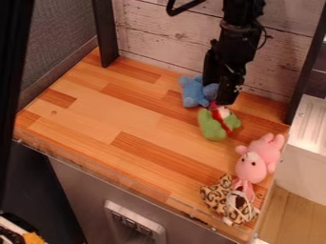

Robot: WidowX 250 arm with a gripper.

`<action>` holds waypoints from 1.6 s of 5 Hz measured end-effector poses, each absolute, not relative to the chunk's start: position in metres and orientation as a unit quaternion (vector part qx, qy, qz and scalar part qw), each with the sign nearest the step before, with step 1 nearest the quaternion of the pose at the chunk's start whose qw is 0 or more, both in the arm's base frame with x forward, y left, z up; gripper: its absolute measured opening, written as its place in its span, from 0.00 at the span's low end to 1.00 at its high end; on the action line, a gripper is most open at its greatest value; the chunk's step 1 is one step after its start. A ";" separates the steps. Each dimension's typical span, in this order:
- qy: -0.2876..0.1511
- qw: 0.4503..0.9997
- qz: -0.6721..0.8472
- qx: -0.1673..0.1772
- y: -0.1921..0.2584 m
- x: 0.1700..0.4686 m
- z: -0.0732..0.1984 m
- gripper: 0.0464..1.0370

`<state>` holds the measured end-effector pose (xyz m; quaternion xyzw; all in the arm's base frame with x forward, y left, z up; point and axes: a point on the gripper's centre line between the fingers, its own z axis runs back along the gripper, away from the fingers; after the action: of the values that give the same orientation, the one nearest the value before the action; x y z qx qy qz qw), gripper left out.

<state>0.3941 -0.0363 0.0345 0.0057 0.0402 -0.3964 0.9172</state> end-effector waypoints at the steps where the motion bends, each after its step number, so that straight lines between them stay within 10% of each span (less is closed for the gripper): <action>1: 0.033 0.895 -0.445 0.009 -0.035 0.397 0.024 0.96; 3: 0.025 0.853 -0.521 0.015 -0.026 0.399 0.014 0.92; 6: 0.017 0.893 -0.449 0.016 -0.019 0.399 0.013 0.26; 8: 0.017 0.912 -0.410 0.016 -0.020 0.398 0.014 0.23</action>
<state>0.3981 -0.0196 0.0138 0.0165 0.0165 -0.4096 0.9120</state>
